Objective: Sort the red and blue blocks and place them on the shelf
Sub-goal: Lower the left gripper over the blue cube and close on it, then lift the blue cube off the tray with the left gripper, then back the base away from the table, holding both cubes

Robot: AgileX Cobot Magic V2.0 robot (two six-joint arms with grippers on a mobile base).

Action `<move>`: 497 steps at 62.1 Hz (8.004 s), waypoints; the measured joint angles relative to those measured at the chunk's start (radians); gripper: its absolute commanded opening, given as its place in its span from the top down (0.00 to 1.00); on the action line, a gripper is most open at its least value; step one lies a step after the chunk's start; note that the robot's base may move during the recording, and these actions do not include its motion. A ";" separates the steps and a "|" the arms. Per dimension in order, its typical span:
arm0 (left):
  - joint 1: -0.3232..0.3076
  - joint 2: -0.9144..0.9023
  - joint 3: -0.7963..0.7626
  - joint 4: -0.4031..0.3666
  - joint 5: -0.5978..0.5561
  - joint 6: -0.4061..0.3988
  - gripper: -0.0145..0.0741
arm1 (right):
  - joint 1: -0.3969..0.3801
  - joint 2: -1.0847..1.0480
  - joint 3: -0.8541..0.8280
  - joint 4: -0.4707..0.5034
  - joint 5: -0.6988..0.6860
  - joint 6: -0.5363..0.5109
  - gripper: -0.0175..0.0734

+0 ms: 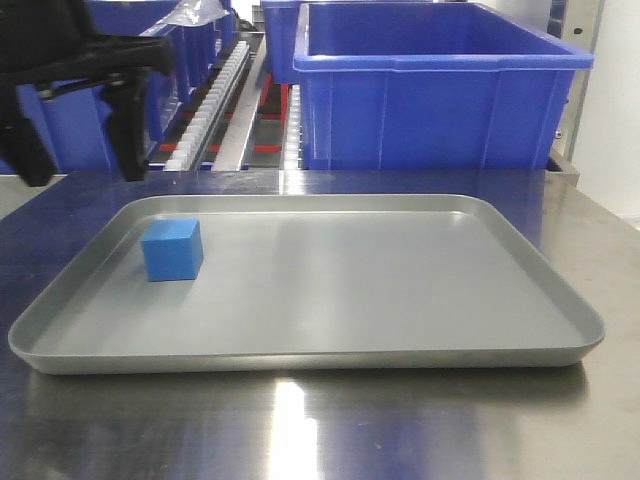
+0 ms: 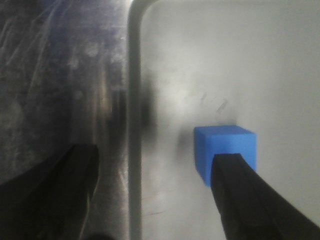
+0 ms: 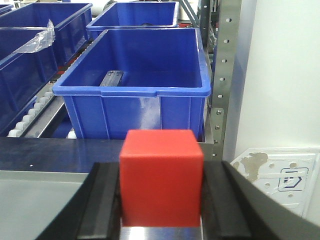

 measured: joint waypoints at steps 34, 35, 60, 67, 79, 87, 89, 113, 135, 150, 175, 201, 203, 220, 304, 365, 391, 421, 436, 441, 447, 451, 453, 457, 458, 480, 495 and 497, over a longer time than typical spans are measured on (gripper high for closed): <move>-0.110 0.173 -0.170 0.031 0.142 -0.087 0.24 | 0.000 0.000 0.000 0.000 0.000 0.000 0.41; -0.110 0.175 -0.170 0.033 0.145 -0.088 0.24 | 0.000 0.000 0.000 0.000 0.000 0.000 0.41; -0.110 0.182 -0.172 0.040 0.137 -0.135 0.25 | 0.000 0.000 0.000 0.000 0.000 0.000 0.41; -0.110 0.182 -0.172 0.031 0.124 -0.155 0.25 | 0.000 0.000 0.000 0.000 0.000 0.000 0.41; -0.110 0.182 -0.155 0.017 0.107 -0.165 0.25 | 0.000 0.000 0.000 0.000 0.000 0.000 0.41; -0.110 0.182 -0.155 0.016 0.099 -0.165 0.25 | 0.000 0.000 0.000 0.000 0.000 0.000 0.41; -0.110 0.182 -0.155 0.016 0.098 -0.165 0.25 | 0.000 0.000 0.000 0.000 0.000 0.000 0.41; -0.110 0.232 -0.145 0.030 0.103 -0.167 0.25 | 0.000 0.000 0.000 0.000 0.000 0.000 0.41; -0.110 0.232 -0.125 0.030 0.105 -0.167 0.29 | 0.000 0.000 0.000 0.000 0.000 0.000 0.41; -0.110 0.232 -0.125 0.030 0.101 -0.167 0.48 | 0.000 0.000 0.000 0.000 0.000 0.000 0.41; -0.110 0.230 -0.125 0.030 0.099 -0.167 0.63 | 0.000 0.000 0.000 0.000 0.000 0.000 0.41; -0.110 0.081 -0.122 0.033 -0.014 -0.158 0.62 | 0.000 0.000 0.000 0.000 0.000 0.000 0.41; -0.110 0.066 -0.118 0.033 -0.028 -0.146 0.62 | 0.000 0.000 0.000 0.000 0.000 0.000 0.41; -0.110 -0.108 0.039 0.033 -0.265 -0.002 0.62 | 0.000 0.000 0.000 0.000 0.000 0.000 0.41; 0.279 -1.216 0.859 0.014 -0.896 0.360 0.62 | 0.000 0.000 0.000 0.000 0.000 0.000 0.41; 0.279 -1.228 0.861 0.021 -0.898 0.360 0.62 | 0.000 0.000 0.000 0.000 0.000 0.000 0.41; 0.279 -1.228 0.861 0.021 -0.898 0.360 0.62 | 0.000 0.000 0.000 0.000 0.000 0.000 0.41; 0.279 -1.228 0.861 0.021 -0.898 0.360 0.62 | 0.000 0.000 0.000 0.000 0.000 0.000 0.41; 0.279 -1.228 0.861 0.021 -0.898 0.360 0.62 | 0.000 0.000 0.000 0.000 0.000 0.000 0.41; 0.279 -1.228 0.861 0.021 -0.898 0.360 0.62 | 0.000 0.000 0.000 0.000 0.000 0.000 0.41; 0.279 -1.228 0.861 0.021 -0.898 0.360 0.62 | 0.000 0.000 0.000 0.000 0.000 0.000 0.41; 0.279 -1.228 0.861 0.021 -0.898 0.360 0.62 | 0.000 0.000 0.000 0.000 0.000 0.000 0.41; 0.279 -1.228 0.861 0.021 -0.898 0.360 0.62 | 0.000 0.000 0.000 0.000 0.000 0.000 0.41; 0.279 -1.228 0.861 0.021 -0.898 0.360 0.62 | 0.000 0.000 0.000 0.000 0.000 0.000 0.41; 0.279 -1.228 0.861 0.021 -0.898 0.360 0.62 | 0.000 0.000 0.000 0.000 0.000 0.000 0.41; 0.279 -1.228 0.861 0.021 -0.898 0.360 0.62 | 0.000 0.000 0.000 0.000 0.000 0.000 0.41; 0.279 -1.228 0.861 0.021 -0.898 0.360 0.62 | 0.000 0.000 0.000 0.000 0.000 0.000 0.41; 0.279 -1.228 0.861 0.021 -0.898 0.360 0.62 | 0.000 0.000 0.000 0.000 0.000 0.000 0.41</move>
